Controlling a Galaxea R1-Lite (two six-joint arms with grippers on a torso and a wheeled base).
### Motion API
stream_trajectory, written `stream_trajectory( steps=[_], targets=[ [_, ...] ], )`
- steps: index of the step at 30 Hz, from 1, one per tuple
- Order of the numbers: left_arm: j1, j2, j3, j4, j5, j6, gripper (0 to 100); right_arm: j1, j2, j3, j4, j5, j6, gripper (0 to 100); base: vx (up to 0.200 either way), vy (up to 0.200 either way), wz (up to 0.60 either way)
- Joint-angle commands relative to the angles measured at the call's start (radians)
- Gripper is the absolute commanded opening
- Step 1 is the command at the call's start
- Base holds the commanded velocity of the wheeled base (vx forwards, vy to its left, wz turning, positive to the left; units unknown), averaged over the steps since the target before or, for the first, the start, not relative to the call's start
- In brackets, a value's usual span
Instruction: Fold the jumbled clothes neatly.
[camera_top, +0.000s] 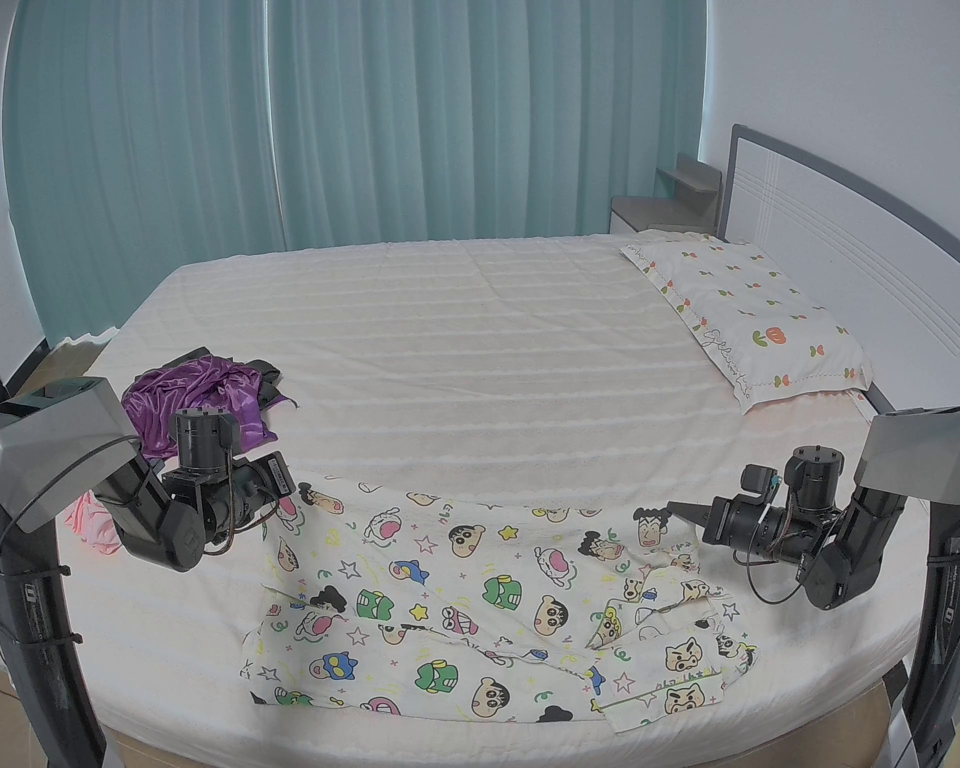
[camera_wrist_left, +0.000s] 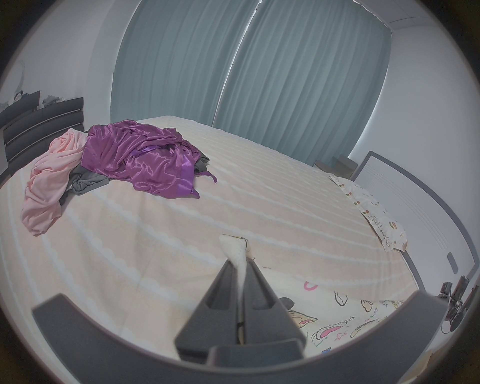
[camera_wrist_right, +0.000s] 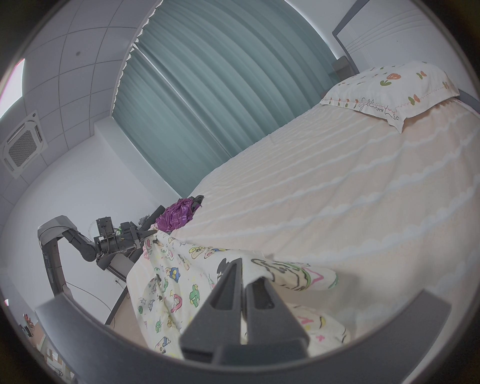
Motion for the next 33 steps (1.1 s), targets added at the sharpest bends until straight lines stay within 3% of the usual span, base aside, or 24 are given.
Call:
stream_trajectory(
  steps=[1, 5, 8, 17, 23, 33],
  targets=[
    [0.004, -0.039, 0.069, -0.006, -0.002, 0.005, 0, 0.003, -0.055, 0.108, -0.015, 0.012, -0.056, 0, 0.0, 0.0, 0.0],
    [-0.003, -0.039, 0.136, -0.064, -0.002, 0.003, 0, 0.006, -0.059, 0.186, -0.076, 0.014, -0.084, 0, 0.0, 0.0, 0.0],
    [-0.004, -0.031, 0.259, -0.237, -0.015, 0.005, 0, 0.022, -0.04, 0.309, -0.21, 0.006, -0.087, 0, 0.0, 0.0, 0.0],
    [-0.006, -0.031, 0.483, -0.398, -0.11, 0.005, 0, 0.029, -0.068, 0.422, -0.21, 0.018, -0.119, 0, 0.0, 0.0, 0.0],
    [0.002, -0.031, 0.59, -0.475, -0.147, 0.005, 0, 0.014, -0.097, 0.54, -0.21, 0.066, -0.162, 0, 0.0, 0.0, 0.0],
    [0.013, 0.058, 0.656, -0.526, -0.18, 0.054, 0, -0.063, -0.069, 0.576, -0.21, 0.098, -0.228, 0, 0.0, 0.0, 0.0]
  ],
)
